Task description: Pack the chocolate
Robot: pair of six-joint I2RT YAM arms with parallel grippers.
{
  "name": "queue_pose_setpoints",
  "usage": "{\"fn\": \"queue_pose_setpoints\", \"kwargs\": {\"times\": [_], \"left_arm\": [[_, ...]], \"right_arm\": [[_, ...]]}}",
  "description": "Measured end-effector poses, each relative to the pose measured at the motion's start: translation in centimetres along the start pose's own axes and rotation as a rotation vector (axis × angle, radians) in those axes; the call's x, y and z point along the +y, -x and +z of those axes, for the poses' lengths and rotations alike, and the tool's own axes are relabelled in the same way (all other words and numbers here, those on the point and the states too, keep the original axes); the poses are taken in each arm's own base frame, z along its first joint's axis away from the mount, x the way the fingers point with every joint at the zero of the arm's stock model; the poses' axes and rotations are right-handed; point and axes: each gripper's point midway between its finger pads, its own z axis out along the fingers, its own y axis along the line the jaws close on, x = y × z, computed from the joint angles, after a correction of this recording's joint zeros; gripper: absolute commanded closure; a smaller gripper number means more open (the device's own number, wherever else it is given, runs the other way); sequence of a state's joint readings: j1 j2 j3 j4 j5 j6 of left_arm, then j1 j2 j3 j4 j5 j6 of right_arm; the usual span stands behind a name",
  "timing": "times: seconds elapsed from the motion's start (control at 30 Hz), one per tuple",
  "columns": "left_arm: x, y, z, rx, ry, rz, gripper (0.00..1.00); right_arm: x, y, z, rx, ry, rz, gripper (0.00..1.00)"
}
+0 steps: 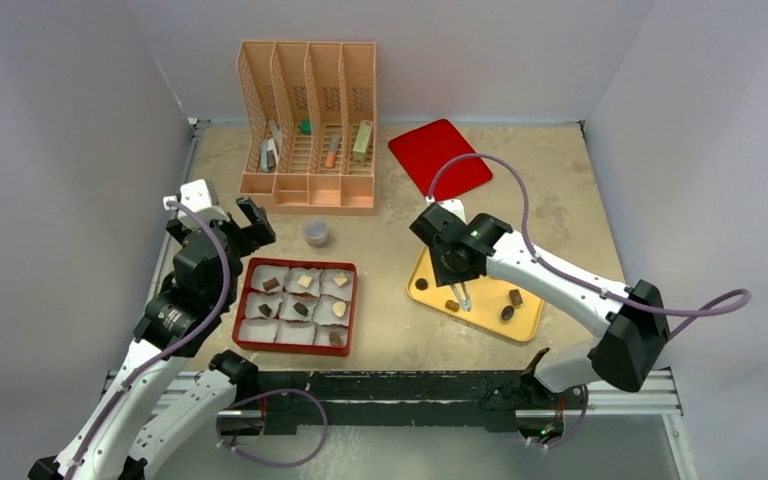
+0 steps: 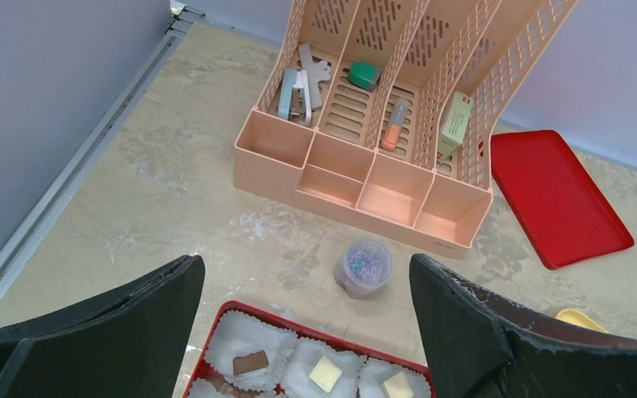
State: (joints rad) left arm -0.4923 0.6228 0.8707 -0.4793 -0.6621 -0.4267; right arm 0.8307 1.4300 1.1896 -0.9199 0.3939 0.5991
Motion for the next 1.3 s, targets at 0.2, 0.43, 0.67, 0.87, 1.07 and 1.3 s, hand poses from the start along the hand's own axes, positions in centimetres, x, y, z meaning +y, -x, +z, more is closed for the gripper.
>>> {"fn": "queue_pose_setpoints", "kwargs": {"times": [0.2, 0.43, 0.67, 0.87, 1.07, 1.3], "left_arm": [[-0.1, -0.2, 0.2, 0.008, 0.003, 0.006, 0.06], [-0.1, -0.2, 0.2, 0.010, 0.004, 0.007, 0.06], [-0.1, 0.7, -0.1, -0.003, 0.006, -0.010, 0.07], [0.0, 2.8, -0.8, -0.039, 0.012, -0.051, 0.07], [0.3, 3.3, -1.2, -0.054, 0.017, -0.069, 0.07], [0.6, 3.0, -1.3, -0.044, 0.028, -0.059, 0.07]], "right_arm": [[0.6, 1.1, -2.4, -0.049, 0.075, -0.009, 0.73], [3.5, 2.5, -6.4, -0.131, 0.214, -0.063, 0.73], [7.7, 1.9, -9.5, -0.169, 0.355, -0.162, 0.73], [11.6, 0.6, -9.8, -0.146, 0.436, -0.248, 0.72], [16.8, -0.5, -10.8, -0.135, 0.546, -0.350, 0.71], [21.0, -2.4, -11.4, -0.089, 0.655, -0.440, 0.69]]}}
